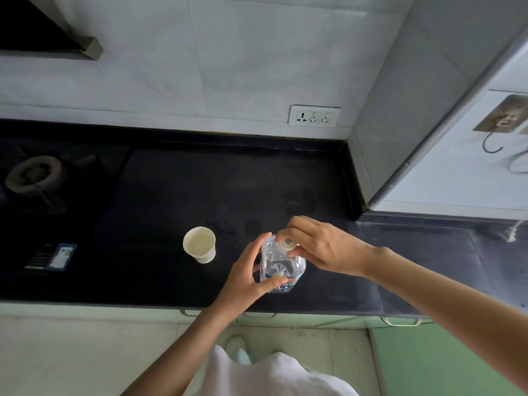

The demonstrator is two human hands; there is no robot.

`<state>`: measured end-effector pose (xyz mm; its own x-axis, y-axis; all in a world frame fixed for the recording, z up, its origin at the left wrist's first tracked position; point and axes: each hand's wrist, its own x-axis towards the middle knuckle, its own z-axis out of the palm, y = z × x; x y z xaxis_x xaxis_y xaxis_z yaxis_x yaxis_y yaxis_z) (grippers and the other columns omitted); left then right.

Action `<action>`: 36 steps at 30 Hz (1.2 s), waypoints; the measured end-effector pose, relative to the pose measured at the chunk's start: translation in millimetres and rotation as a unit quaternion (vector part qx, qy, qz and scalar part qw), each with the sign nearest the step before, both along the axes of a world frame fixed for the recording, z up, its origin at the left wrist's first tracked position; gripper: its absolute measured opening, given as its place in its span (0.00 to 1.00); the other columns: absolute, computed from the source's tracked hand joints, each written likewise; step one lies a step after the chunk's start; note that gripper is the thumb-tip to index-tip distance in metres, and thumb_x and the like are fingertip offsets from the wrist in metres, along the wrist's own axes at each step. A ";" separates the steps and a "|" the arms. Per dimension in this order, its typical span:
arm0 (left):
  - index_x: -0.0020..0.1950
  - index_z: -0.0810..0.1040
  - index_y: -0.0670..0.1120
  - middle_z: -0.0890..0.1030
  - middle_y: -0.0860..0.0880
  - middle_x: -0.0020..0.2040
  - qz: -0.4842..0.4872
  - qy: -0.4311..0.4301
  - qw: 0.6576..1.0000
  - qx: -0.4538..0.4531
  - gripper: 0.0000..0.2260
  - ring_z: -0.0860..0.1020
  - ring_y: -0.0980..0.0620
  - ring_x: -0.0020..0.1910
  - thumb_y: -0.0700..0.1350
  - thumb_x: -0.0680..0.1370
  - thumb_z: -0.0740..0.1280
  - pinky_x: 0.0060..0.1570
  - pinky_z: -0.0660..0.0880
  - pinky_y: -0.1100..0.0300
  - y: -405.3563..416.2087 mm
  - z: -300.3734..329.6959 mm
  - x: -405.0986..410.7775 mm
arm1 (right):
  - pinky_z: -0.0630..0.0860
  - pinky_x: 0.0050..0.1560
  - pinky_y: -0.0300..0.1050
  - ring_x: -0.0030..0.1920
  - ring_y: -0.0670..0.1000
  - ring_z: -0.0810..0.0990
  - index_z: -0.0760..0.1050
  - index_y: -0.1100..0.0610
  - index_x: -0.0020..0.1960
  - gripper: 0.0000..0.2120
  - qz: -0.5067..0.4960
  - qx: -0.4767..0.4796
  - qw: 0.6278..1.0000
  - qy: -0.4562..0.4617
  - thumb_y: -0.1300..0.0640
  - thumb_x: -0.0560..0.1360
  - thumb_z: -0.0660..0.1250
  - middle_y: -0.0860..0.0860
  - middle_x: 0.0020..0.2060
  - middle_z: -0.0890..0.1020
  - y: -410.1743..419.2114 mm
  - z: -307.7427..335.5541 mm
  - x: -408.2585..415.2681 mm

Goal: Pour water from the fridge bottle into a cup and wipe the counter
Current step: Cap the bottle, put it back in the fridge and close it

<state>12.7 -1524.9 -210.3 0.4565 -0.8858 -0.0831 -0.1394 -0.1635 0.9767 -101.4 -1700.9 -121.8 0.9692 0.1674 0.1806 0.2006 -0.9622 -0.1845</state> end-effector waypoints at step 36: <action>0.76 0.54 0.63 0.65 0.61 0.73 0.017 -0.079 0.996 -0.037 0.34 0.66 0.54 0.72 0.56 0.75 0.68 0.70 0.65 0.57 14.4 -4.3 3.8 | 0.62 0.72 0.41 0.73 0.40 0.62 0.49 0.38 0.76 0.41 -0.306 0.432 0.848 -0.002 0.48 0.72 0.71 0.38 0.74 0.62 51.7 -67.6 -36.9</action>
<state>16.6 -1510.5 -214.7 0.4883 -0.8708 0.0569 -0.2872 -0.0988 0.9528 -138.3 -1649.2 -189.4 0.8255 -0.5641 -0.0165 -0.2858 -0.3927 -0.8741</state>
